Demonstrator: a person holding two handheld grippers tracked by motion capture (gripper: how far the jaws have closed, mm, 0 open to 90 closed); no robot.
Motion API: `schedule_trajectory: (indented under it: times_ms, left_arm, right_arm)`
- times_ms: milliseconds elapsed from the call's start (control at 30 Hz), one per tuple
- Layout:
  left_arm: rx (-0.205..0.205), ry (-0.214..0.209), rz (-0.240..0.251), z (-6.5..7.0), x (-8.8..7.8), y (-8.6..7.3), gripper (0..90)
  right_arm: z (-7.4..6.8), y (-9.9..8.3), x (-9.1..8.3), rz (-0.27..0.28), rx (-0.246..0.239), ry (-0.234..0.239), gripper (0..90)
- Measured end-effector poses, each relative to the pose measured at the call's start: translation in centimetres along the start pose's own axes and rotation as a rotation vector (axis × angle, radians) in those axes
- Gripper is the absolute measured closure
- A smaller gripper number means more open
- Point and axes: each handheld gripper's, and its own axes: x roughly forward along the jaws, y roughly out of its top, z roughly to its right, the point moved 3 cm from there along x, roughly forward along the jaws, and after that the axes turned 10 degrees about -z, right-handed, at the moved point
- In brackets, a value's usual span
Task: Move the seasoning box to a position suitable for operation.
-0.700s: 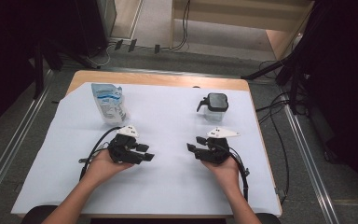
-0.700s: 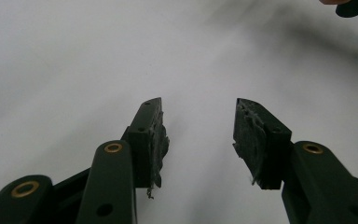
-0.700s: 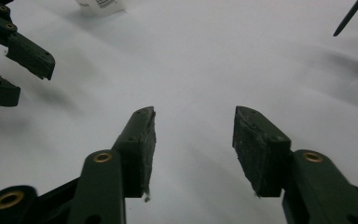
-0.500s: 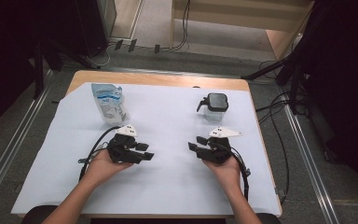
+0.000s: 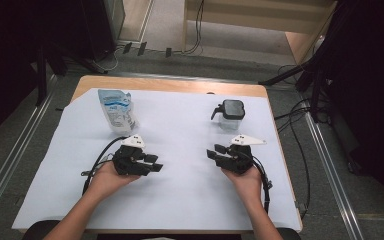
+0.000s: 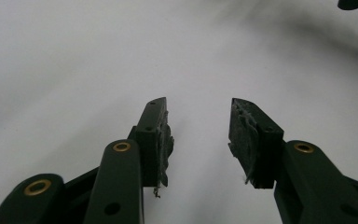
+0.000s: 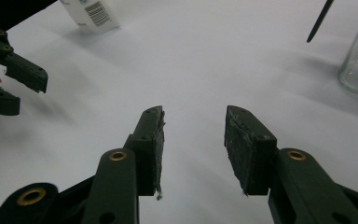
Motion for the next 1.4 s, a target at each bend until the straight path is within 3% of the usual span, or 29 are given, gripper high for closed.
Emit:
schedule_trajectory:
  times_ms: [200, 333, 467, 533, 600, 667, 733, 767, 800, 900, 1033, 1067, 1167, 1333, 1400]
  left_arm:
    - [-0.025, -0.037, 0.041, -0.5, 0.1, 0.2, 55.5]
    - [-0.012, -0.023, 0.031, -0.4, 0.6, 0.2, 55.4]
    - [-0.062, -0.028, 0.026, -0.7, 1.1, 0.5, 57.6]
    - [-0.05, -0.011, 0.024, -0.9, 1.2, 0.4, 57.4]
    - [-0.039, -0.004, 0.018, -0.9, 1.2, 0.4, 57.3]
    - [-0.042, 0.001, 0.008, -0.8, 1.3, 0.3, 57.4]
    - [-0.048, 0.006, -0.001, -0.7, 1.4, 0.4, 58.3]
    - [-0.057, 0.014, -0.011, -0.7, 1.4, 0.5, 64.2]
    - [-0.088, -0.008, -0.005, -0.8, 1.3, 0.7, 65.3]
    - [-0.1, -0.021, 0.008, -0.8, 0.9, 1.0, 64.2]
    - [-0.08, -0.017, 0.006, -0.5, 0.6, 1.3, 56.4]
    - [-0.083, -0.049, -0.024, -0.5, 0.8, 1.2, 58.1]
    - [-0.067, -0.046, -0.05, -0.5, 0.9, 1.3, 60.3]
    - [-0.043, -0.054, -0.029, -0.3, 0.8, 1.4, 52.1]
    - [-0.015, -0.036, -0.039, -0.1, 0.7, 1.3, 54.1]
  right_arm:
    - [0.9, -0.2, 0.2, 0.017, 0.027, -0.008, 57.5]
    - [1.2, -0.2, 0.3, 0.019, 0.042, -0.01, 58.5]
    - [1.5, -0.4, 0.4, -0.003, 0.068, -0.025, 63.8]
    - [1.5, -0.6, 0.4, -0.017, 0.085, -0.019, 63.7]
    - [1.5, -0.7, 0.3, -0.018, 0.086, -0.02, 63.7]
    - [1.1, -0.7, 0.0, 0.005, 0.039, -0.046, 61.6]
    - [1.0, -0.7, -0.1, 0.011, 0.026, -0.057, 60.9]
    - [0.8, -0.6, -0.2, 0.021, 0.009, -0.07, 55.8]
    - [0.8, -0.5, -0.2, 0.024, 0.009, -0.085, 51.4]
    - [1.0, -0.5, -0.3, 0.028, 0.024, -0.105, 46.1]
    - [1.8, -0.2, -0.6, 0.049, 0.05, -0.146, 38.4]
    - [2.2, 0.0, -0.7, 0.047, 0.051, -0.17, 35.2]
    - [2.5, 0.2, -0.7, 0.056, 0.061, -0.187, 33.7]
    - [3.3, 0.9, -0.6, 0.046, 0.08, -0.219, 21.5]
    - [3.9, 1.2, -0.3, 0.02, 0.098, -0.27, 16.5]
